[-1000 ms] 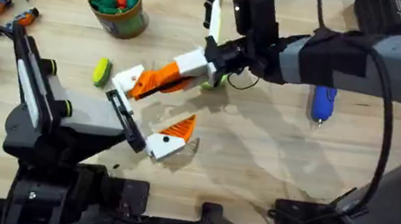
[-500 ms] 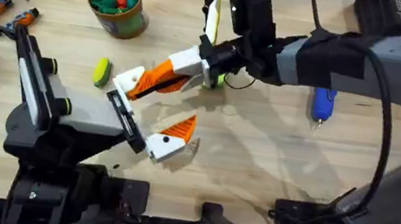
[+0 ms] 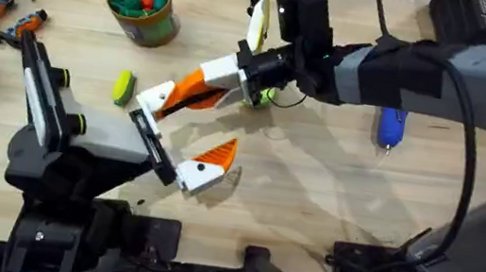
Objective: Pick up the gripper from the table and insert it into the empty holder that is missing its gripper. Then pick up a screw, insert it into the mounting hole, and use the screwdriver to tighten it. Finally, clean up the table by picking up the vegetable and placing it into the bucket.
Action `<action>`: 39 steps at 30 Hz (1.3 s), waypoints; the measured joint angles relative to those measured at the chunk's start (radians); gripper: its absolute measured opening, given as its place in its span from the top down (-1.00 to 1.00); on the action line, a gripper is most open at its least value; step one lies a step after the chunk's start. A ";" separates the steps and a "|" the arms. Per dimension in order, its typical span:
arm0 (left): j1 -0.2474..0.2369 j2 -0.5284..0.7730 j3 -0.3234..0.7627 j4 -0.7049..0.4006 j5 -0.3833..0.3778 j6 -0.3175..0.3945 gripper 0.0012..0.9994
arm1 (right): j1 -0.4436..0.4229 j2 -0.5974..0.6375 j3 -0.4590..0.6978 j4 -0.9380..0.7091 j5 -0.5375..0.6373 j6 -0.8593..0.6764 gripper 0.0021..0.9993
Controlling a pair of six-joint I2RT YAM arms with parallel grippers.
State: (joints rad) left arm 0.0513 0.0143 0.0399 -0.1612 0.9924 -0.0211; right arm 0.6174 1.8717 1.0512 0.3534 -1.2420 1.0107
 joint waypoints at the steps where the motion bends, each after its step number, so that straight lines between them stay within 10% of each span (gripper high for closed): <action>1: 0.000 0.000 0.000 0.000 -0.002 -0.001 -0.97 | 0.002 -0.001 0.000 0.001 0.005 0.001 0.99; 18: 0.004 0.000 0.000 0.000 -0.001 0.006 -0.97 | 0.005 -0.001 0.001 0.009 -0.002 -0.001 0.96; 29: 0.000 -0.003 0.000 0.000 0.032 0.066 -0.97 | -0.007 0.007 -0.001 0.005 -0.017 -0.024 0.00; 34: -0.016 -0.003 0.000 -0.005 0.093 0.070 -0.97 | -0.062 0.018 -0.002 0.044 -0.031 -0.028 -0.98; 39: -0.016 -0.003 0.000 -0.007 0.107 0.070 -0.97 | -0.135 0.018 -0.002 0.048 -0.031 -0.052 -0.98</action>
State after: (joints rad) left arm 0.0349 0.0109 0.0399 -0.1680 1.0996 0.0486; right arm 0.4820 1.8896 1.0492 0.4011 -1.2728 0.9584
